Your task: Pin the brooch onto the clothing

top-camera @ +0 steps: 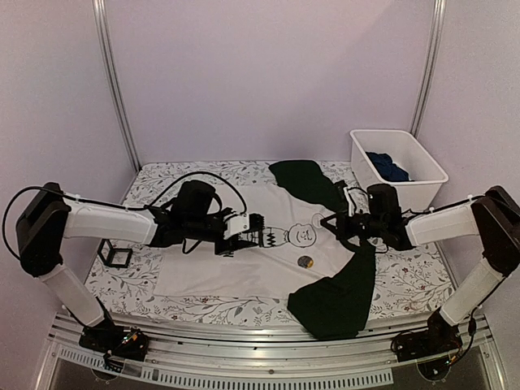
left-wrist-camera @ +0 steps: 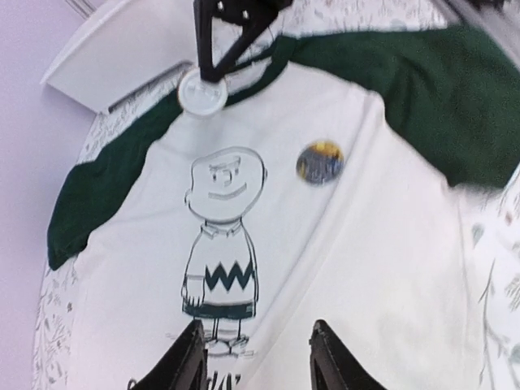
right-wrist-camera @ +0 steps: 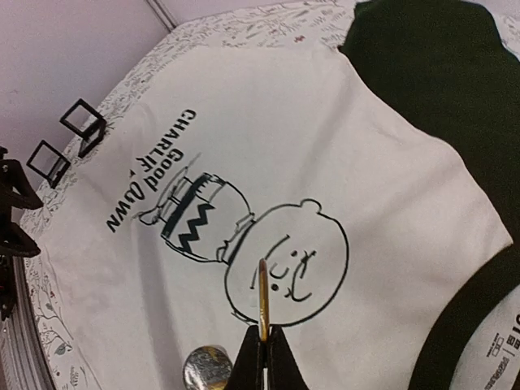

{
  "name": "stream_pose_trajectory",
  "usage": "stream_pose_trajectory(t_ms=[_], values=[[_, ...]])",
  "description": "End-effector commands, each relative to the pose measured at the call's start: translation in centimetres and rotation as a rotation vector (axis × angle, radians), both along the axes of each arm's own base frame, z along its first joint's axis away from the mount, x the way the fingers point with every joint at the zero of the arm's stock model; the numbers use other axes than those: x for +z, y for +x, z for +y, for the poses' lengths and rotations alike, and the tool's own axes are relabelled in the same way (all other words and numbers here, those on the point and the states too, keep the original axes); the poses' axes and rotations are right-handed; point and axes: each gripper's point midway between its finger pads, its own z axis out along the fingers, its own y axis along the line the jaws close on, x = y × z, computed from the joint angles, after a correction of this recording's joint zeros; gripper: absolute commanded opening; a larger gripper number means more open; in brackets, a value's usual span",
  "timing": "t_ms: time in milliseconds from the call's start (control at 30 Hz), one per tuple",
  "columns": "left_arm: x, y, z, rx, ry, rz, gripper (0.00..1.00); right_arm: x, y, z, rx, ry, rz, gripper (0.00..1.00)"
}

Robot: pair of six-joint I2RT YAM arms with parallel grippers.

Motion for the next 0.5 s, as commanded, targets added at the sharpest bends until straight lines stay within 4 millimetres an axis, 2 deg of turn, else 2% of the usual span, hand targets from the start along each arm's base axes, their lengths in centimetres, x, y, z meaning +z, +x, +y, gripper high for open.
stream_pose_trajectory(t_ms=[0,133,233,333,467], values=[[-8.8,-0.1,8.9,0.001,0.525,-0.118,0.40,-6.7,1.2,-3.4,-0.244,-0.052,0.186,0.00],[-12.1,-2.7,13.0,-0.111,0.700,-0.134,0.36,-10.1,1.2,-4.6,-0.334,-0.099,0.283,0.00],[-13.7,-4.7,15.2,-0.194,0.773,-0.147,0.35,-12.0,1.1,-6.2,-0.415,-0.150,0.328,0.00],[-14.1,-6.6,16.7,-0.269,0.812,-0.125,0.35,-12.7,1.4,-7.8,-0.471,-0.156,0.350,0.00],[-14.0,-8.9,17.9,-0.357,0.824,-0.069,0.35,-13.6,2.4,-8.9,-0.484,-0.166,0.371,0.00]])
